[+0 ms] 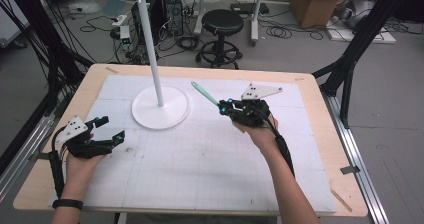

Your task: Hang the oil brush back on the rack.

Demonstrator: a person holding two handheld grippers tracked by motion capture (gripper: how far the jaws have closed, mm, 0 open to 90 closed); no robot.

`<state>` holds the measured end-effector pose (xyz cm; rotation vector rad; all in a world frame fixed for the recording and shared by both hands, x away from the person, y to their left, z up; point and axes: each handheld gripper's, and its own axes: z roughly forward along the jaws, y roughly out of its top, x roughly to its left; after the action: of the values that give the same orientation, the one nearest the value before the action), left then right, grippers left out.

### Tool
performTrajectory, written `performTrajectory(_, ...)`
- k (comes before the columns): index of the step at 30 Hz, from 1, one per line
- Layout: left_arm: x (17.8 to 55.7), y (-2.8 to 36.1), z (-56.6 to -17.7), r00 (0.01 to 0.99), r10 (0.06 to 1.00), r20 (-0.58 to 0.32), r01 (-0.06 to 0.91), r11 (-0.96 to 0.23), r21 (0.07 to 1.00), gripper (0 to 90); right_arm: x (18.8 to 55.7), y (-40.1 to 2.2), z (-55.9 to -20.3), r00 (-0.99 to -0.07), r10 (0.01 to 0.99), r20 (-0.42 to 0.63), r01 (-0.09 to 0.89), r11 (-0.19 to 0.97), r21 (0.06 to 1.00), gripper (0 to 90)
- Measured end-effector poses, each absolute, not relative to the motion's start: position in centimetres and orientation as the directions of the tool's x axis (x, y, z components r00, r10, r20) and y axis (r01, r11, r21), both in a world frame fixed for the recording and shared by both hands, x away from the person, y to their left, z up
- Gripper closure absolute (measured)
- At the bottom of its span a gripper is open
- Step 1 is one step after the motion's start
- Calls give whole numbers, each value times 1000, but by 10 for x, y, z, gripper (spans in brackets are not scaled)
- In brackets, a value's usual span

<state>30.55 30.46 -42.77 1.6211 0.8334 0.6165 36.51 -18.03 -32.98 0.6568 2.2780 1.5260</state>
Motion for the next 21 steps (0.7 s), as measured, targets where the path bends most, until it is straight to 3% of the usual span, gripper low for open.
performTrajectory(8,306,304,-428,612,790,-46,191,-91,977,139,372,-197,-310,-834,551,2,180,269,946,825)
performTrajectory(21,297,303,-426,617,786,-40,186,-97,978,139,379,-183,-241,-838,538,-92,74,279,957,825)
